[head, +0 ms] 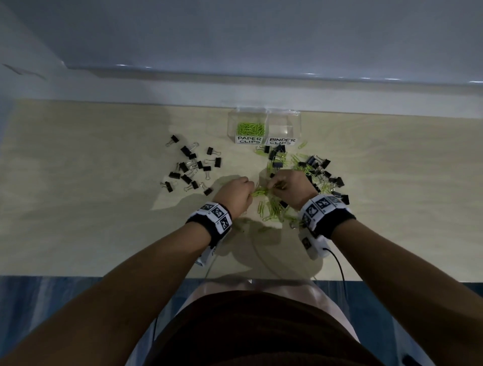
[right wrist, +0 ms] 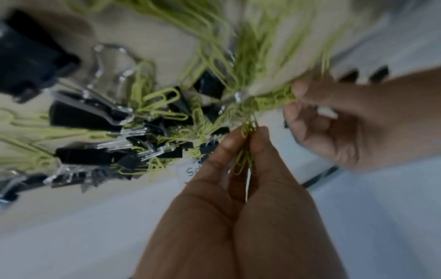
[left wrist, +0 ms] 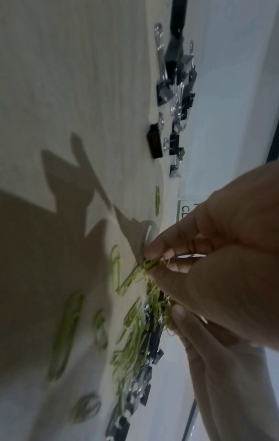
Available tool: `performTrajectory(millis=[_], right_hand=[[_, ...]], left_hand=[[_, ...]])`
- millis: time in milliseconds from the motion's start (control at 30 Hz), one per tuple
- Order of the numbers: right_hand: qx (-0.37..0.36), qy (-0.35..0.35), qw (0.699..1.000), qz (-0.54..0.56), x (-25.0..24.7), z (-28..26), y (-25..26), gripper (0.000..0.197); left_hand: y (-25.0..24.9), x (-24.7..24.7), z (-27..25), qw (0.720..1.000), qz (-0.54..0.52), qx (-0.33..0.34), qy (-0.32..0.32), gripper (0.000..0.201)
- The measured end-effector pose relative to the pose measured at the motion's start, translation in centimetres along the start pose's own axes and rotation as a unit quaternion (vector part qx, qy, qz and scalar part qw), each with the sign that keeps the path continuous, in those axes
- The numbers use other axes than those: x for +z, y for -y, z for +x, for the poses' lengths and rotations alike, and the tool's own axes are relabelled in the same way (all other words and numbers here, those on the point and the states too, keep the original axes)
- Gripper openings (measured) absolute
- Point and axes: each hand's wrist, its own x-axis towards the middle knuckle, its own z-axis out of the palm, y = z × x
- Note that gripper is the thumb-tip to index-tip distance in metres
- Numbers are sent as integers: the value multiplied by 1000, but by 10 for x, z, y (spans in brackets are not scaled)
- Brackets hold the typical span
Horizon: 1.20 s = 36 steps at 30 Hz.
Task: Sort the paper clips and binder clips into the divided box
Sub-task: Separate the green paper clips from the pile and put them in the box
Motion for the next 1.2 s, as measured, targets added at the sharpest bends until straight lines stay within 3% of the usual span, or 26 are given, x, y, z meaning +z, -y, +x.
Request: performTrajectory(millis=[100,267,433,567,633,733,833,967,1100,1200], right_hand=[[92,-33,986,132,-16,5,5,10],[88,-89,964,233,-54,44,34,7],[58,-151,969,187,-68,110,52,13],[65,-91,991,76,-66,126,50,20],[48,-95,994,39,-67,112,45,24],[15,-105,994,10,-66,76,33,25],[11,-17,1000,-17,-52,39,23,22],[-75,97,988,-98,-25,16,21,38],[-94,177,959,-202,3,12,17,67],[-105,195,946,-236,5,2,11,71]], left_hand=[[6,-11,4,999,-39,-2,1,16],[10,-37,15,984,-174,-30,-32,10],[8,-86,39,962,-241,-38,-118,6],[11,-111,71,950,-243,-44,-192,7],[13,-114,89,954,-207,-58,-210,8],[12,-109,109,973,-137,-68,-175,10],[8,-100,111,988,-58,-52,-132,18],[8,-77,85,991,10,15,-135,25],[18,-40,48,997,46,56,-13,38],[20,-20,22,991,105,75,30,47]])
